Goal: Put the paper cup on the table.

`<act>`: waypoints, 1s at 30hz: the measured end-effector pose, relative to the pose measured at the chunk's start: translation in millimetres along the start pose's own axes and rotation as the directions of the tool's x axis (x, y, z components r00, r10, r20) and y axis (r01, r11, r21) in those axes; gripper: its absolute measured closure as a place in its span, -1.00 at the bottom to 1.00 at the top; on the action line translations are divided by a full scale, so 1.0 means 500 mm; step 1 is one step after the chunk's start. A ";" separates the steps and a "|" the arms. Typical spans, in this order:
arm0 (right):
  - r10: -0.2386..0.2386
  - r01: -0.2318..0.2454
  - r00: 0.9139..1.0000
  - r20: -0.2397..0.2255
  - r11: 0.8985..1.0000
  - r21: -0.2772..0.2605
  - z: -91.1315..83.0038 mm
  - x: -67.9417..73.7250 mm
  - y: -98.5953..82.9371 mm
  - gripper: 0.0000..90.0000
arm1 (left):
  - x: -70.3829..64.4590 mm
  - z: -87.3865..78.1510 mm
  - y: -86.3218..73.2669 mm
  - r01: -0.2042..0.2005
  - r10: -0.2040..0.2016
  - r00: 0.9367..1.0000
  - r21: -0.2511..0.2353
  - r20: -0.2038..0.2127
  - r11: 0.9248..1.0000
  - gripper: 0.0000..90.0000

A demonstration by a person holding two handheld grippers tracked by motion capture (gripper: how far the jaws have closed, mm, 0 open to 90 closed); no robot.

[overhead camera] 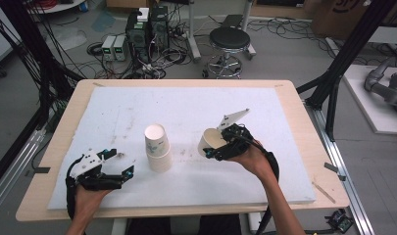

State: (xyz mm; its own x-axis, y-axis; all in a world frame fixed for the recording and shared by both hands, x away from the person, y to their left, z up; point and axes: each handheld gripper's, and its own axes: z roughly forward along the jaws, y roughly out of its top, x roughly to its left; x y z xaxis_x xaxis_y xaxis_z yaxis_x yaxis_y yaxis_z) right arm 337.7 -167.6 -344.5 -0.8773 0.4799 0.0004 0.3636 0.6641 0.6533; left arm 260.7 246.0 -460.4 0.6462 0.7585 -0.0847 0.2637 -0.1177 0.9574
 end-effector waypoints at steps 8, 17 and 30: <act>-0.007 0.007 1.000 0.010 1.000 0.008 0.007 -0.004 0.001 -0.19 | 0.001 0.002 -0.004 0.003 -0.003 1.000 0.000 0.001 1.000 -0.85; -0.017 0.015 0.999 0.030 0.997 0.072 0.032 -0.008 0.005 -0.19 | 0.004 -0.001 -0.006 0.012 -0.012 1.000 -0.016 0.007 1.000 -0.85; -0.029 0.025 0.999 0.026 0.987 0.159 0.083 -0.006 0.008 -0.20 | 0.003 0.000 -0.006 0.014 -0.014 1.000 -0.015 0.013 1.000 -0.85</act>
State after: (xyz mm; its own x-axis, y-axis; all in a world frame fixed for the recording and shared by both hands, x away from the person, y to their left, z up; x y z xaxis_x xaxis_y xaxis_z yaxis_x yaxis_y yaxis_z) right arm 354.9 -142.6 -373.4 -0.8790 0.4752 -0.0389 0.3869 0.7586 0.5242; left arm 260.7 247.6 -463.5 0.6516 0.7518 -0.1012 0.2619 -0.0977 0.9601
